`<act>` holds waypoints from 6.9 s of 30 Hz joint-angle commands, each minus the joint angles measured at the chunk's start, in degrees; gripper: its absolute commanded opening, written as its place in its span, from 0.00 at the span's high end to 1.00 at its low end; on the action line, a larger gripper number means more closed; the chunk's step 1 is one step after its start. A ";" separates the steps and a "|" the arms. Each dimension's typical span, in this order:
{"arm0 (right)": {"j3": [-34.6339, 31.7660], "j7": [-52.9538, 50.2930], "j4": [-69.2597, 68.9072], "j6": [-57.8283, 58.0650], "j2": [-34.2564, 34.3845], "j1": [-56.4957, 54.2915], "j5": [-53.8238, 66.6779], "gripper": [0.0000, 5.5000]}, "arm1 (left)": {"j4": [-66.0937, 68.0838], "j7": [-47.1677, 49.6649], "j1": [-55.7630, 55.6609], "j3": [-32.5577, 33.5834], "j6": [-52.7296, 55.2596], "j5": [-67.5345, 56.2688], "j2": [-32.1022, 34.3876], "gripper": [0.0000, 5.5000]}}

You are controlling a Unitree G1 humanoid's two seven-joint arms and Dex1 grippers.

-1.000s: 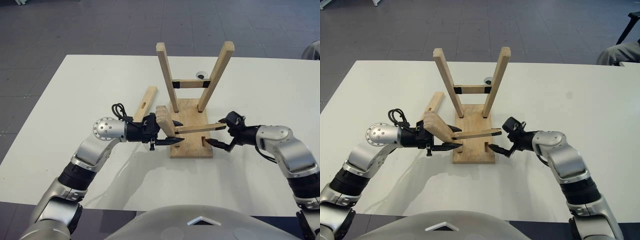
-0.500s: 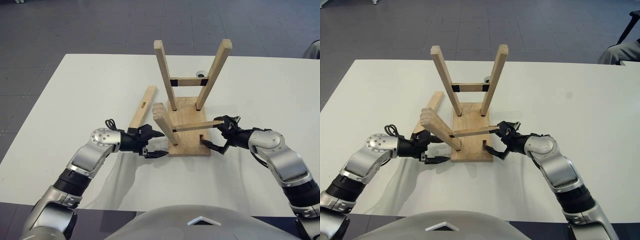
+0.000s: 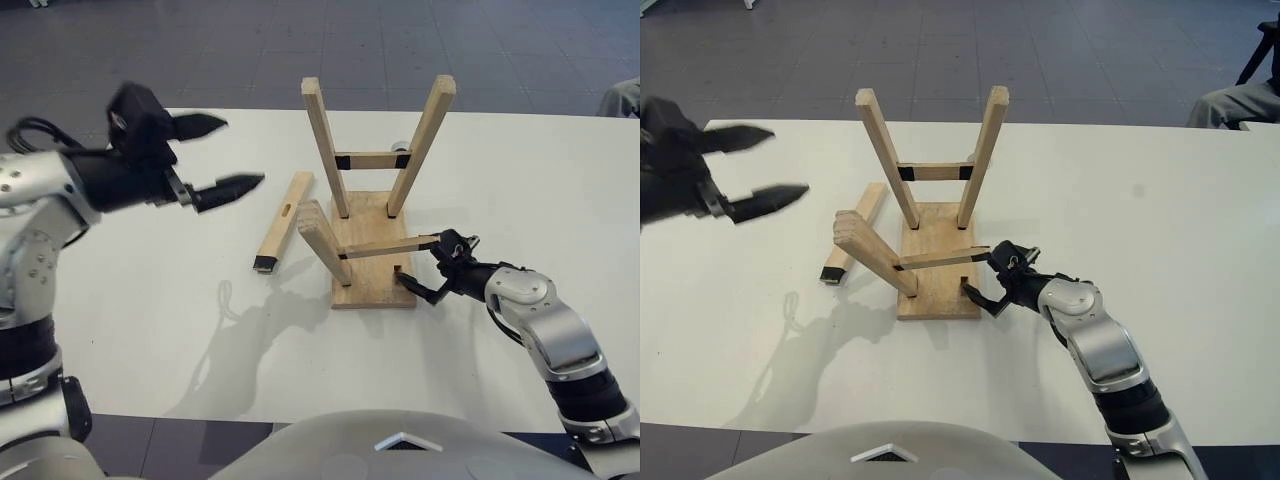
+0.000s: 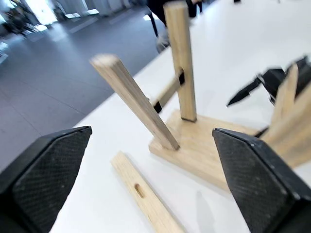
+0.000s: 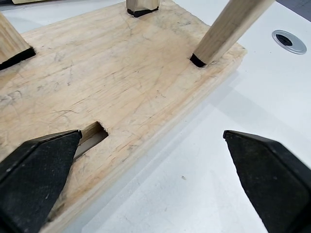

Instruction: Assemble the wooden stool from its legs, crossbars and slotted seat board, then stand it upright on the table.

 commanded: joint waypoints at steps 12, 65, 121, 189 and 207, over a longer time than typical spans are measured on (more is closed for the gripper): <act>2.15 -0.65 2.48 2.21 0.08 1.67 -1.42 0.02 | -9.22 59.38 -12.20 -9.92 7.91 -51.32 -17.96 0.32; -15.56 -3.46 -0.76 13.01 9.96 -6.38 14.69 0.02 | 3.62 45.89 28.13 -22.63 -14.92 -0.70 -10.62 0.13; -39.45 4.26 34.82 35.23 11.50 -62.35 68.27 0.02 | 1.38 14.07 -15.53 -7.70 0.57 -30.71 -18.30 0.62; -31.95 28.17 29.49 23.29 -15.95 -50.30 44.50 0.63 | -18.02 31.11 30.79 -40.86 6.74 17.86 -9.58 0.27; -12.67 41.40 16.51 4.37 -15.77 -19.34 29.11 0.63 | -9.30 27.63 30.77 -38.78 3.11 29.57 -10.49 0.27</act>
